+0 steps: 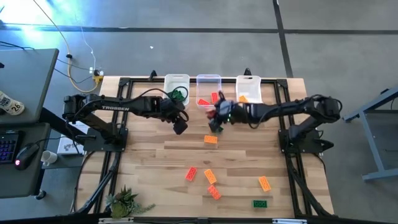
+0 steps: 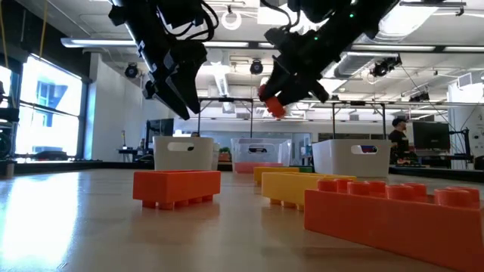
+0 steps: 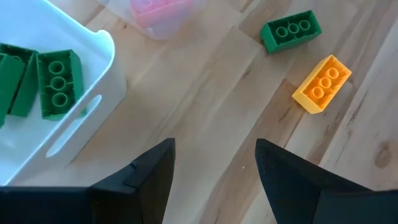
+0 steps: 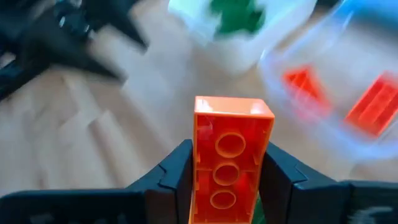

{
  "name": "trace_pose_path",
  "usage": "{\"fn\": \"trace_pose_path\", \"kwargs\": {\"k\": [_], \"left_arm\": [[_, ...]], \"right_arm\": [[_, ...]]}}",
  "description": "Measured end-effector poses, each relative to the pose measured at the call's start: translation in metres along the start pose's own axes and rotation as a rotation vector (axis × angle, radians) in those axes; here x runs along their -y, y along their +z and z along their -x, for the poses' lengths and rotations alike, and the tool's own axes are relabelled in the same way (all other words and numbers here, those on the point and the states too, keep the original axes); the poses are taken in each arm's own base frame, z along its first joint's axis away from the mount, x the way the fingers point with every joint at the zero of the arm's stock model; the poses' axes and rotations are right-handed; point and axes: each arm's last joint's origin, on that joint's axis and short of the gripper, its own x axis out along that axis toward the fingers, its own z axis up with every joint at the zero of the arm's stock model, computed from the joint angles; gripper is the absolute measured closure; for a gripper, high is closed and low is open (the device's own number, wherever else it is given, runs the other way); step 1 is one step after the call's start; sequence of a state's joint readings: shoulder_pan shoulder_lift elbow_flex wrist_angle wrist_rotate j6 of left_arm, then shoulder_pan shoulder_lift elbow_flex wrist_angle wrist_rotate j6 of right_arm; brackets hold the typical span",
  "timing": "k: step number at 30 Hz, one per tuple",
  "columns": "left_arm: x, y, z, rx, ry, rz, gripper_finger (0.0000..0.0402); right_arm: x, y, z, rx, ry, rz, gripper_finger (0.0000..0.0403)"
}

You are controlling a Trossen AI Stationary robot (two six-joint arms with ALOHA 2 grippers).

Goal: Sort & place blocks by color
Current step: Put the orange game piece into the transparent bin

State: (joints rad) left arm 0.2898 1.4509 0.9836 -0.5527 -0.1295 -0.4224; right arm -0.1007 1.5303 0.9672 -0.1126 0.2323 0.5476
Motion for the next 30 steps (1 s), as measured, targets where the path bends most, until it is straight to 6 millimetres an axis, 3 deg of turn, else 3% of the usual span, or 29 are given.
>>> {"fn": "trace_pose_path", "kwargs": {"k": [7,12,21,30], "left_arm": [[0.009,-0.004,0.001,-0.021,-0.052,-0.012,0.0192],[0.017,-0.008,0.003,-0.025,-0.069,-0.039,0.0192],[0.031,-0.016,0.005,-0.072,-0.174,-0.074,0.0192],[0.040,-0.021,0.007,-0.091,-0.212,-0.103,0.0192]], "right_arm": [[0.037,0.034,-0.007,0.161,-0.092,0.127,0.0290],[0.052,0.046,-0.013,0.242,-0.163,0.192,0.0290],[0.060,0.040,-0.039,0.244,-0.214,0.187,0.0282],[0.073,0.040,-0.045,0.190,-0.144,0.089,0.0274]]}}
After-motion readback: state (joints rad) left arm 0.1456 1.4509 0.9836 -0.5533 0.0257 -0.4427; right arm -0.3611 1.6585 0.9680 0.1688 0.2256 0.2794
